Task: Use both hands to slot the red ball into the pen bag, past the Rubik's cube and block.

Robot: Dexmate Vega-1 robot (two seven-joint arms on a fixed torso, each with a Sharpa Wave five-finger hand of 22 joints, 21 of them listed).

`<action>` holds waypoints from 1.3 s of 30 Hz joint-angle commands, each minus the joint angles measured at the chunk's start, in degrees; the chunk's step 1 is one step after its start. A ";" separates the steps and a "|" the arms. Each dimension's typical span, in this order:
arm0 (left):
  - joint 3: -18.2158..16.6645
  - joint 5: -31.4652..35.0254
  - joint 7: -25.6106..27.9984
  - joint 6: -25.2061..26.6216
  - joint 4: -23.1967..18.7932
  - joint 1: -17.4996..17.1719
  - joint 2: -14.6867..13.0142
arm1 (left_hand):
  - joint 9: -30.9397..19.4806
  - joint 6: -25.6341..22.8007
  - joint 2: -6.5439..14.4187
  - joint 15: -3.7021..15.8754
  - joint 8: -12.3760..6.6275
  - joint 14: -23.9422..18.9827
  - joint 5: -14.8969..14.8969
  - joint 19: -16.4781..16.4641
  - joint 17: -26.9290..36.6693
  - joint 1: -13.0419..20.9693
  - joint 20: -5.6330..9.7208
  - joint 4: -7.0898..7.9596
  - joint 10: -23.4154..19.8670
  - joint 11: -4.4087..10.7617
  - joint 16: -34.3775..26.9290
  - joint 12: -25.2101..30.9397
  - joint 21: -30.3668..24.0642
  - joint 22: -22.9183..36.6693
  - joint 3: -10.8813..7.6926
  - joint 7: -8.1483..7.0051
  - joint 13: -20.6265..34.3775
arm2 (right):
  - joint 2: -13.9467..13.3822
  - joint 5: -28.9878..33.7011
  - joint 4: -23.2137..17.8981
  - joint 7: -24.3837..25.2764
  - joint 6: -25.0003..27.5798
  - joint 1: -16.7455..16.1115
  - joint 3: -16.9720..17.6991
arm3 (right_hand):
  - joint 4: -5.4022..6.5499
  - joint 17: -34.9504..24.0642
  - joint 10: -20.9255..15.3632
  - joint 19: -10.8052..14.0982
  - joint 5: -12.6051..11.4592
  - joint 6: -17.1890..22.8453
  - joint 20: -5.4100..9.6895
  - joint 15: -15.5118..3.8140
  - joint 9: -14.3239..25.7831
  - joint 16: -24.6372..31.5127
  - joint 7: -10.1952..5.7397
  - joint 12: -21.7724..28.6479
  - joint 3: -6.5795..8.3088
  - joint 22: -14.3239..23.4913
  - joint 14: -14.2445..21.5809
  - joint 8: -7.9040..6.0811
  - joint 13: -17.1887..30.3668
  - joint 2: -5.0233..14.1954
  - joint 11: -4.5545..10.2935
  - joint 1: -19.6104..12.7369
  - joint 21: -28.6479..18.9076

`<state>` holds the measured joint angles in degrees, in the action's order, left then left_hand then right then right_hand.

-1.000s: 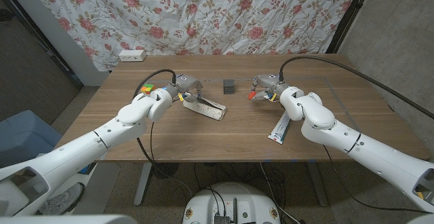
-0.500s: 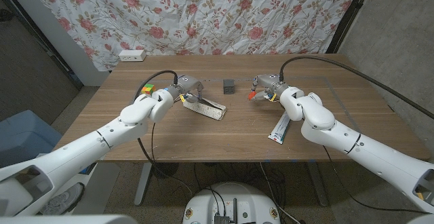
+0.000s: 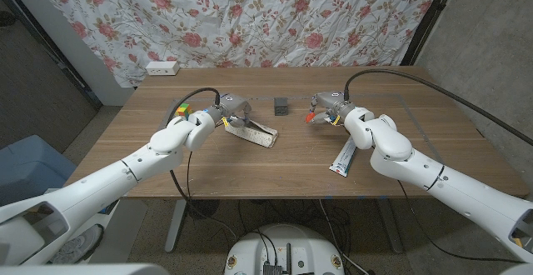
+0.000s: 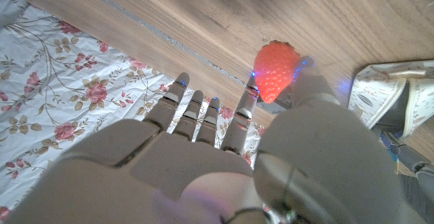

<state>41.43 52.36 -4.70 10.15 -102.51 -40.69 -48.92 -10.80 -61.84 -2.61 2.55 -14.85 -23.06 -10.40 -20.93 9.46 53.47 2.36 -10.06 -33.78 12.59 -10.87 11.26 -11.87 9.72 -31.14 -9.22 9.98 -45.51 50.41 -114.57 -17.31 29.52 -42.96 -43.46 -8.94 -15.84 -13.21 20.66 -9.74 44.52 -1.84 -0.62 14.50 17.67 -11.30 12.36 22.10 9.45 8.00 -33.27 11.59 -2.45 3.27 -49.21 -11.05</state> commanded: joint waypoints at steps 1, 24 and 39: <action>0.63 0.10 0.07 -0.46 0.60 0.20 0.02 | -0.17 -0.47 0.13 8.90 0.14 -0.54 0.07 -0.54 0.23 0.99 1.05 -0.11 -0.74 -0.05 -0.18 0.21 -0.24 0.29 0.37 -0.08 0.18 | -0.06 0.24 -0.36 -0.39 0.12 -0.11 -0.12 | -0.02 -0.17 -0.39 0.53 -0.40 2.12 -0.04 -0.24 0.33 0.12 -1.41 0.06 -0.29 0.26 0.39 -0.37 0.21 0.18 0.01 -0.35 0.12; -2.25 -0.08 -4.78 3.33 -5.07 -2.90 -3.72 | -0.55 4.08 -1.08 9.03 2.45 -0.62 0.12 -0.42 0.18 1.59 0.87 0.05 0.25 -0.18 0.51 -0.64 0.22 0.33 2.90 -0.13 0.17 | 0.47 0.85 -0.38 -0.93 0.86 -0.12 -0.28 | -0.09 -0.25 -0.56 0.40 -0.42 2.06 -0.57 -0.13 0.33 0.11 -1.43 -0.02 -0.31 0.26 0.45 -0.38 0.22 0.37 0.03 -0.52 0.16; -2.88 -1.09 -7.50 1.39 -4.86 -1.90 -4.55 | -0.57 6.79 -1.71 8.86 3.51 -0.15 0.06 -0.24 0.20 1.30 0.86 0.26 1.28 -0.16 0.72 -0.89 0.39 0.36 4.21 0.34 0.18 | 0.63 0.93 -0.52 -0.56 1.41 -0.41 -0.26 | -0.14 -0.30 -0.59 0.41 -0.44 1.96 -0.57 -0.21 0.33 0.10 -1.43 -0.08 -0.29 0.26 0.48 -0.36 0.23 0.50 0.00 -0.69 0.15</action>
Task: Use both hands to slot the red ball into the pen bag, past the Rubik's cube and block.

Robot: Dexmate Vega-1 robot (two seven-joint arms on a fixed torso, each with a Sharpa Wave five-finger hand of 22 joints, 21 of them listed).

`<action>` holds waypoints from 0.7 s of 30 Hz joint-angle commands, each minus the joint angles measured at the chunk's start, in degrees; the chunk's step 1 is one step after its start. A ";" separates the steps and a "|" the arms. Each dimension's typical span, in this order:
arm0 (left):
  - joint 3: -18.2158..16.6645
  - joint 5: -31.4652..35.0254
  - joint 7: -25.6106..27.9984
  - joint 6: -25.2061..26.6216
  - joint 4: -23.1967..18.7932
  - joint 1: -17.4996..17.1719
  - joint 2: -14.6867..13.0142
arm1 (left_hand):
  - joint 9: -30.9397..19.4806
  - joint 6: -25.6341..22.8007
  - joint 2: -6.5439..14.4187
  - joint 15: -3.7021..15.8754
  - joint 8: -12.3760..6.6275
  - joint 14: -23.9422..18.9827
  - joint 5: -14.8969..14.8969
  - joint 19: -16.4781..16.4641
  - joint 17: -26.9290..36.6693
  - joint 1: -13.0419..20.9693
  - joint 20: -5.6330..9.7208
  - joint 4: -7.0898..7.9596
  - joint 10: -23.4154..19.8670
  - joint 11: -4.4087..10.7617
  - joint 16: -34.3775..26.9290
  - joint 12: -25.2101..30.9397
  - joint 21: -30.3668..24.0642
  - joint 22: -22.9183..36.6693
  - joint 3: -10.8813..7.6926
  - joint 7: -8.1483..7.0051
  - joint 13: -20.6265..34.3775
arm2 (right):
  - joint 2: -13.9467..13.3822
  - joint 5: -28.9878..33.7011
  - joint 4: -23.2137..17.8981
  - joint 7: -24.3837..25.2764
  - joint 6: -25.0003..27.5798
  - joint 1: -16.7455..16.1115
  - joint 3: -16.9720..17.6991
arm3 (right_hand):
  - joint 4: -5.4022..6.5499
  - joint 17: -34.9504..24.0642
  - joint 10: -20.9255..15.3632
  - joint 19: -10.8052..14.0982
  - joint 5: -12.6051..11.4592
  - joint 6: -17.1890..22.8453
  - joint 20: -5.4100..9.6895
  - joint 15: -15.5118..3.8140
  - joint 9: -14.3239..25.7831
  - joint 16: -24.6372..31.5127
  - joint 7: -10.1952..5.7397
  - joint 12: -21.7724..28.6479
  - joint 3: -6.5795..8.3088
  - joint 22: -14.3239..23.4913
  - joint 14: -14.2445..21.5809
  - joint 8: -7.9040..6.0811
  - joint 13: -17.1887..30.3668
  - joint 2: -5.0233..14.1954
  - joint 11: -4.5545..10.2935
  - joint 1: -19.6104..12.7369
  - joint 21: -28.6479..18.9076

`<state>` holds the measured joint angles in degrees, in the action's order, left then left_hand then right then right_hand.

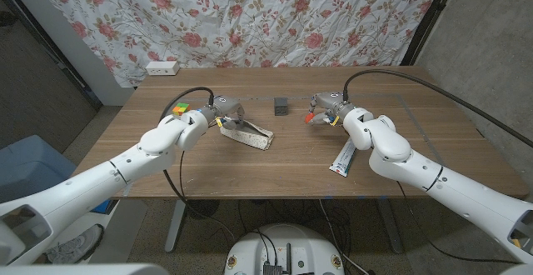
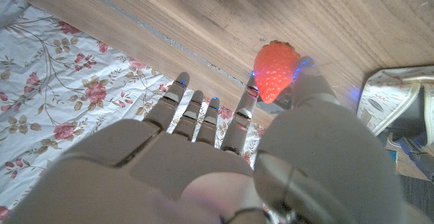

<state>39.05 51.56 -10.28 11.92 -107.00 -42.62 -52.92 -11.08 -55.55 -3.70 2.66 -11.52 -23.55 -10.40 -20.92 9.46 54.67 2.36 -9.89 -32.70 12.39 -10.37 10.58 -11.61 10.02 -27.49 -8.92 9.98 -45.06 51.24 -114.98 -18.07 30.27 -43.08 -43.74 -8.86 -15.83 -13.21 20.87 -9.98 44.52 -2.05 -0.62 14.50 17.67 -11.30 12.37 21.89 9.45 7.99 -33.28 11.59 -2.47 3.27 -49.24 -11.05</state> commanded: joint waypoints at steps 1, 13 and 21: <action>-0.50 -0.39 -2.00 -0.51 -0.31 0.06 -0.54 | -0.29 0.71 -0.67 8.76 0.25 0.34 0.06 -0.25 0.20 0.06 0.86 0.11 0.28 0.04 0.21 -0.22 0.13 0.06 0.68 0.10 0.18 | 0.18 0.09 -0.14 0.23 0.71 -0.32 0.03 | -0.22 -0.31 -0.61 0.22 -0.21 1.95 -0.34 -0.17 0.33 0.10 -1.43 -0.08 -0.08 0.26 0.49 -0.35 0.23 0.53 -0.01 -0.67 0.14; -0.28 -0.62 -4.08 -0.79 -0.50 0.36 -0.43 | -0.24 2.72 -1.27 8.57 0.74 1.16 -0.02 0.04 0.21 -0.18 0.98 0.19 1.52 0.00 0.38 -0.39 0.29 0.07 1.80 0.14 0.19 | 0.21 0.13 -0.30 0.50 1.10 -0.48 0.00 | -0.23 -0.35 -0.57 0.20 -0.21 1.90 -0.36 -0.28 0.33 0.09 -1.43 -0.16 -0.10 0.26 0.50 -0.35 0.23 0.60 -0.01 -0.75 0.14; -0.37 -1.00 -5.41 -1.15 -0.91 0.63 -0.58 | -0.16 4.26 -2.25 8.45 0.91 1.99 -0.01 0.58 0.22 -1.12 1.11 0.46 2.64 -0.18 0.45 -0.44 0.49 0.06 3.15 0.28 0.19 | -0.09 0.12 -1.05 0.99 1.08 -0.84 0.32 | -0.26 -0.37 -0.57 0.22 -0.21 1.85 -0.37 -0.25 0.32 0.07 -1.43 -0.18 -0.11 0.26 0.48 -0.33 0.23 0.62 -0.06 -0.81 0.14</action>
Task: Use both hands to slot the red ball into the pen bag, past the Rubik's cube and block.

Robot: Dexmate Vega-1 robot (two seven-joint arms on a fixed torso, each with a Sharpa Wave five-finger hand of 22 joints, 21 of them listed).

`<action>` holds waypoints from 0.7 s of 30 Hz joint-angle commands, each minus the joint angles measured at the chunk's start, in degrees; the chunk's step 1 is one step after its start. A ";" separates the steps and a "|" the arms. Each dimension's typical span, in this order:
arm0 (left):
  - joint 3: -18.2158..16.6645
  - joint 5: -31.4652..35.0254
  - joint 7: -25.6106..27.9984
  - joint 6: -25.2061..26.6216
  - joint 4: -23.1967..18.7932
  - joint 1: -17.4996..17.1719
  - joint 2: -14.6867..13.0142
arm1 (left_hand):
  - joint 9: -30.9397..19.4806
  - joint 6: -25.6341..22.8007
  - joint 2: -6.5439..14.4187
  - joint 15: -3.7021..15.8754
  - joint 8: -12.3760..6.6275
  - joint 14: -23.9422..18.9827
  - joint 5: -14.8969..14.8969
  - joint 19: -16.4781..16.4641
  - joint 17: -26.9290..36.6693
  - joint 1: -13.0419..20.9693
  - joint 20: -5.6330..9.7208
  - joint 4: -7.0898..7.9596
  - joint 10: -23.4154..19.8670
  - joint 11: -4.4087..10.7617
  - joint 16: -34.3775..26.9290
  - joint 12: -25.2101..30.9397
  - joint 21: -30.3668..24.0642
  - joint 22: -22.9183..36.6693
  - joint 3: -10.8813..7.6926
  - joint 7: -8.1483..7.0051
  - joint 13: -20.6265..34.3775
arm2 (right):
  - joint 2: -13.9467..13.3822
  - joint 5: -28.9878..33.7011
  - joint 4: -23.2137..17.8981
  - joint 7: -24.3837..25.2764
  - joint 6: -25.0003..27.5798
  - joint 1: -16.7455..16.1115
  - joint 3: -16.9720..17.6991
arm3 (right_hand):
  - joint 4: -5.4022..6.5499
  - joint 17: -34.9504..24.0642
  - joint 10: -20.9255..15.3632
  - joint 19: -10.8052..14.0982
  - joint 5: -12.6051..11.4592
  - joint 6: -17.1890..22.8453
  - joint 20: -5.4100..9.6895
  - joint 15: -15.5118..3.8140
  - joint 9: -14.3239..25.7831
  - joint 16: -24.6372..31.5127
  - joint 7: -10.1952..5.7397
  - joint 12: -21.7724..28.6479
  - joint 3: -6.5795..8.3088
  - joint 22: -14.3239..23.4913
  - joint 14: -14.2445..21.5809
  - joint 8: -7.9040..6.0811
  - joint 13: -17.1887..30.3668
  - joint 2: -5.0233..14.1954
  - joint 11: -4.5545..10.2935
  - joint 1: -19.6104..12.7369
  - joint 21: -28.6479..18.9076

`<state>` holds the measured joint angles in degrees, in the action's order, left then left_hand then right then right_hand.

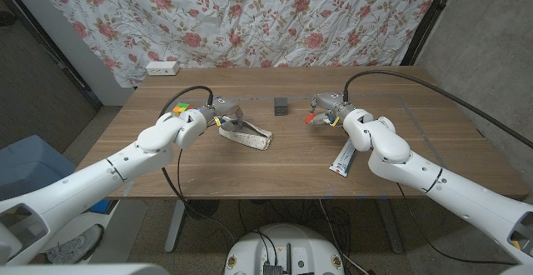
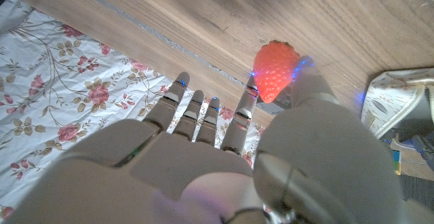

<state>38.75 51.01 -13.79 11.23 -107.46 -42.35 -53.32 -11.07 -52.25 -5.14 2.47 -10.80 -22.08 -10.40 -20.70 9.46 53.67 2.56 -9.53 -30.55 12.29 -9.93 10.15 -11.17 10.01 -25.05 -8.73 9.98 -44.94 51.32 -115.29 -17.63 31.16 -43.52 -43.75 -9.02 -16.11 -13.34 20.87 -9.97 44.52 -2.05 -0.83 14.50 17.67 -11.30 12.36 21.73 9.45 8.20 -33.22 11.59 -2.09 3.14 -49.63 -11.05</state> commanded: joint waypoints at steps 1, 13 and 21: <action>-0.07 -0.44 -2.04 -0.52 -0.52 0.38 -0.23 | -0.16 1.10 -0.85 8.59 0.21 0.59 -0.01 0.44 0.22 -0.18 0.88 0.12 0.57 -0.08 0.02 -0.01 0.08 0.06 0.80 0.15 0.19 | -0.23 0.05 -0.84 0.56 0.22 -0.44 0.38 | -0.11 -0.10 -0.44 0.22 -0.22 1.83 -0.36 -0.01 0.32 0.08 -1.43 -0.19 0.04 0.26 0.31 -0.39 0.23 0.23 0.07 -0.44 0.14; -0.42 -0.83 -4.74 -0.44 -1.66 0.50 -0.78 | -0.05 3.99 -1.12 7.93 0.58 1.92 -0.12 1.15 0.25 -0.93 0.59 0.35 2.24 -0.20 0.09 -0.12 0.23 0.06 1.92 0.70 0.18 | -0.13 -0.60 -1.78 1.24 0.02 -0.86 0.93 | -0.16 -0.11 -0.36 0.18 -0.22 1.76 -0.39 0.04 0.31 0.03 -1.43 -0.26 0.04 0.26 0.24 -0.37 0.24 0.25 0.13 -0.56 0.15; -0.56 -1.25 -6.26 -1.16 -1.71 0.96 -1.14 | 0.03 5.88 -1.16 7.51 0.60 3.05 -0.15 1.89 0.26 -1.56 0.45 0.51 3.38 -0.30 0.13 -0.13 0.37 0.06 2.68 1.00 0.19 | 0.56 -2.01 -2.54 1.75 -0.05 -0.95 1.36 | -0.24 -0.12 -0.32 0.14 -0.23 1.69 -0.39 0.12 0.30 -0.04 -1.43 -0.29 0.04 0.26 0.09 -0.35 0.24 0.23 0.09 -0.73 0.17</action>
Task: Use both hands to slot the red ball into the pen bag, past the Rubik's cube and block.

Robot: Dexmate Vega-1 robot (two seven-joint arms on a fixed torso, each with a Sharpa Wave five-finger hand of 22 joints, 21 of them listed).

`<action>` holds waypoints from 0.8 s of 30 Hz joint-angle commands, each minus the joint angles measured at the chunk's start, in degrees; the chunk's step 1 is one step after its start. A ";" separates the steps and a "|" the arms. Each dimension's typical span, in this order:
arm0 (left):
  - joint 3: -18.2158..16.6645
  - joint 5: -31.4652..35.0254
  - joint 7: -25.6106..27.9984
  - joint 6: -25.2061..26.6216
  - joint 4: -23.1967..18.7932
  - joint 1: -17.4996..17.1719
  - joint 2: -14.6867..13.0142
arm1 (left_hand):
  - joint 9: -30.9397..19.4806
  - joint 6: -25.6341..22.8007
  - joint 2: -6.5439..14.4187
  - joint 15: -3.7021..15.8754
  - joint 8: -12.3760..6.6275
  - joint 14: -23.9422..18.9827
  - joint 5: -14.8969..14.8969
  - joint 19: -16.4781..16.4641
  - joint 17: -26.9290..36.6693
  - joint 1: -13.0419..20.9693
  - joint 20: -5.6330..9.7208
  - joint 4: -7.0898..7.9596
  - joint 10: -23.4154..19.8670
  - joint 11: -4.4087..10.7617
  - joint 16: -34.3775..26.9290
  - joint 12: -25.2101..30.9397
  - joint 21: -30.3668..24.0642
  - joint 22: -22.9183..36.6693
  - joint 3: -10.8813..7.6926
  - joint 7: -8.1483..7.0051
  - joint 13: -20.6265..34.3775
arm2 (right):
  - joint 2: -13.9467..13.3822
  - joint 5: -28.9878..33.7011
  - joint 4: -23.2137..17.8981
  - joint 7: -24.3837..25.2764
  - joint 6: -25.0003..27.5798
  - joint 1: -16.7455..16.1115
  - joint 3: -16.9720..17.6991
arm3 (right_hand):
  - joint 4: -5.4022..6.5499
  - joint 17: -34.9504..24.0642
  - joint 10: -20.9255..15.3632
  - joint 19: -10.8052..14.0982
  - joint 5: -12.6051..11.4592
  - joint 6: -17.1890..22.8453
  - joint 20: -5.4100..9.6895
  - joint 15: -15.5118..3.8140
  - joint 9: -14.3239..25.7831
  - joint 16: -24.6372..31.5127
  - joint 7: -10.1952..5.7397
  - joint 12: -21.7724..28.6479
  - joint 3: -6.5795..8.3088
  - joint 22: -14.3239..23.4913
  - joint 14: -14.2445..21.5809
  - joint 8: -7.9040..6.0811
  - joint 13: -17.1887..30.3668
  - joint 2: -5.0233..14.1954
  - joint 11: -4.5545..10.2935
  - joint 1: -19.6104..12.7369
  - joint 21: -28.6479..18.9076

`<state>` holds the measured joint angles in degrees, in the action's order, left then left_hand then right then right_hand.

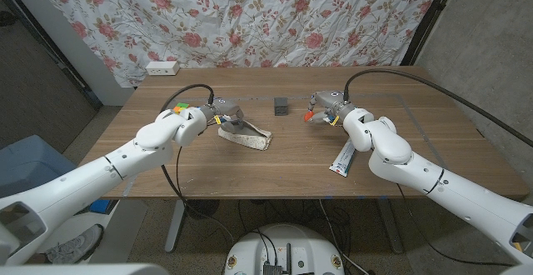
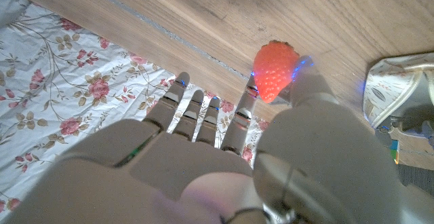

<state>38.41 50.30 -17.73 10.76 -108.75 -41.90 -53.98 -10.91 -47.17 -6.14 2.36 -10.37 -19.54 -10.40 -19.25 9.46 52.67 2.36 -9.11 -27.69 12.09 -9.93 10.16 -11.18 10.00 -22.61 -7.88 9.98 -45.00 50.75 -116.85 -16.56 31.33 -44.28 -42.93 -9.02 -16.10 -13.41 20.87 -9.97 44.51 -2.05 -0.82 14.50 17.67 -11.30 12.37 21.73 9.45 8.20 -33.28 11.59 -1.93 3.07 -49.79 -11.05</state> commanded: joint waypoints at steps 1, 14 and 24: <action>-0.27 -0.59 -2.29 -0.78 -0.37 0.52 -0.51 | -0.11 1.11 -0.16 7.63 0.21 0.58 -0.16 0.49 0.26 -0.61 0.62 0.10 0.62 -0.11 0.11 -0.12 0.36 0.06 0.32 0.23 0.19 | 0.68 -1.46 -1.07 0.62 -0.21 -0.10 0.48 | -0.24 -0.13 -0.26 0.12 -0.22 1.68 -0.37 0.20 0.31 -0.04 -1.43 -0.29 0.04 0.26 0.12 -0.28 0.24 0.07 0.15 -0.59 0.17; -0.22 -1.05 -2.66 -2.07 0.58 1.22 -0.43 | -0.03 2.66 -0.10 7.48 0.19 1.13 -0.21 0.65 0.26 -0.90 0.44 0.11 1.36 -0.35 0.01 -0.06 0.30 0.05 0.82 0.54 0.20 | 1.89 -2.25 -1.22 0.44 -0.90 1.20 -0.18 | -0.26 -0.15 -0.11 -0.16 -0.22 1.62 -0.52 0.31 0.30 -0.13 -1.42 -0.39 0.01 0.26 -0.03 -0.27 0.24 0.08 0.12 -0.73 0.26; 0.01 -1.24 -3.39 -2.66 1.11 1.89 -0.20 | 0.04 4.00 -0.14 7.20 0.18 1.68 -0.21 1.05 0.26 -1.36 0.24 0.19 2.21 -0.47 -0.02 -0.10 0.34 0.05 1.33 0.63 0.20 | 2.66 -3.41 -1.57 0.41 -1.92 2.02 -0.63 | -0.23 -0.18 -0.06 -0.24 -0.21 1.60 -0.63 0.38 0.29 -0.15 -1.42 -0.43 -0.02 0.26 -0.04 -0.27 0.25 0.08 0.08 -0.77 0.27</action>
<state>38.13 49.31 -20.28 8.86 -108.27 -40.75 -54.36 -10.92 -43.58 -6.48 2.37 -10.19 -18.11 -10.40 -18.64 9.45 51.72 2.36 -8.82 -25.82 11.83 -9.93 10.16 -11.18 9.86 -21.52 -7.37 9.98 -43.14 48.45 -117.97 -16.03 30.42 -43.14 -43.00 -9.02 -16.09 -13.41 20.65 -9.96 44.51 -2.27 -0.82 14.50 17.67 -11.30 12.08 21.73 9.45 8.20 -33.15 11.59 -1.71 3.07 -50.02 -10.77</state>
